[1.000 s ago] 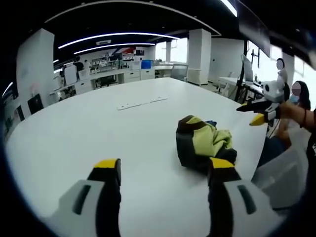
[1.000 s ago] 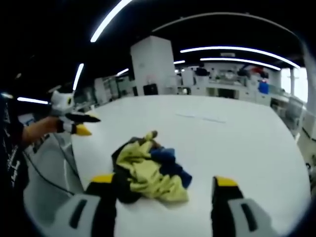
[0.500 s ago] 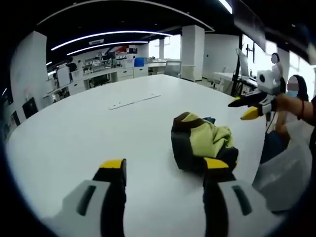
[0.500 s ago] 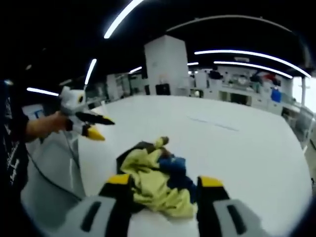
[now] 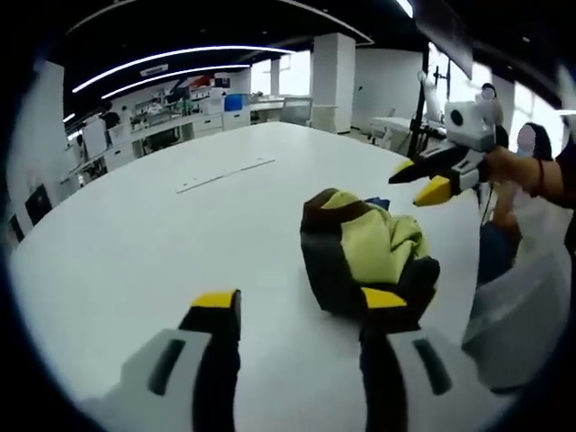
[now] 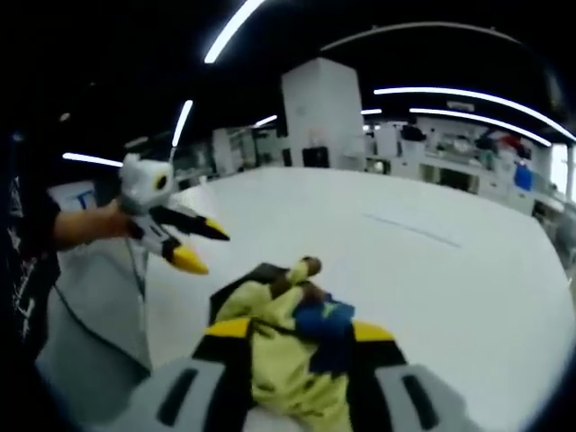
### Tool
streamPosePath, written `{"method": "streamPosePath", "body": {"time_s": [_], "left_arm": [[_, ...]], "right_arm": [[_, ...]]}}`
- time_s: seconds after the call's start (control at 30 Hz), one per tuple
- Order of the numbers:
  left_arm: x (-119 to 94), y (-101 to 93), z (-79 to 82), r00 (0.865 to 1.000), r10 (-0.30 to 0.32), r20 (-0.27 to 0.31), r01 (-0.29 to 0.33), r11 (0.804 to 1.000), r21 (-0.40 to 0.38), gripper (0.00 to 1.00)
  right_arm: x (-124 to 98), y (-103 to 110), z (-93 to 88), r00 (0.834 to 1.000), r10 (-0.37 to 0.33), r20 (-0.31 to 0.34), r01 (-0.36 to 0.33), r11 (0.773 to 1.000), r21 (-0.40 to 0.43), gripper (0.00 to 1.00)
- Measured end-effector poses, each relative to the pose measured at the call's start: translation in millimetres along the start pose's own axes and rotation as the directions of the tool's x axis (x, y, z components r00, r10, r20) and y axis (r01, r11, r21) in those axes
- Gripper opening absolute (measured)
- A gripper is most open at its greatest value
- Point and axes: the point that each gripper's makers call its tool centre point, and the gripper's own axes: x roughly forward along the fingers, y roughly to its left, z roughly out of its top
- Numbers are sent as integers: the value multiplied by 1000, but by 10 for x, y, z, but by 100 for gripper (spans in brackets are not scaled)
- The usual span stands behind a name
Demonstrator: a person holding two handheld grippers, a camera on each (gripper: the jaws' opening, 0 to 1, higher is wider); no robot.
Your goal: Fold the garment on the visible template until the final outline fits inside the template.
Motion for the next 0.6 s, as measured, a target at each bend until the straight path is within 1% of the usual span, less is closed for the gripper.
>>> {"method": "streamPosePath", "body": {"time_s": [0.03, 0.1, 0.13, 0.23, 0.3, 0.4, 0.43, 0.5, 0.6], "left_arm": [[28, 23, -11, 1000, -7, 0, 7, 1000, -1, 46], [69, 6, 9, 1000, -24, 6, 24, 1000, -9, 44], [111, -1, 6, 999, -42, 7, 42, 999, 1, 43], [238, 44, -67, 998, -60, -7, 60, 998, 22, 39], [316, 21, -72, 997, -82, -3, 82, 997, 11, 38], [406, -35, -76, 991, -134, 3, 134, 991, -17, 36], [430, -40, -73, 991, -137, 7, 137, 990, -16, 35], [436, -118, -45, 987, -163, 10, 163, 987, -5, 33], [492, -156, -74, 979, -205, -1, 205, 979, -4, 29]], "right_arm": [[16, -6, 2, 1000, 1, -1, -1, 1000, -1, 33], [47, -10, 2, 1000, 7, -5, -7, 1000, -1, 32], [62, -6, 0, 1000, 11, -8, -11, 1000, -5, 31], [97, 4, -51, 999, 28, -30, -28, 1000, -6, 24], [117, -4, -85, 999, 31, -41, -31, 999, -12, 22], [141, -2, -120, 998, 42, -53, -42, 999, -6, 21], [149, 12, -128, 997, 48, -56, -48, 999, -7, 19], [164, 14, -146, 996, 61, -64, -61, 998, 2, 15], [175, -4, -166, 995, 68, -69, -67, 998, 13, 11]]}}
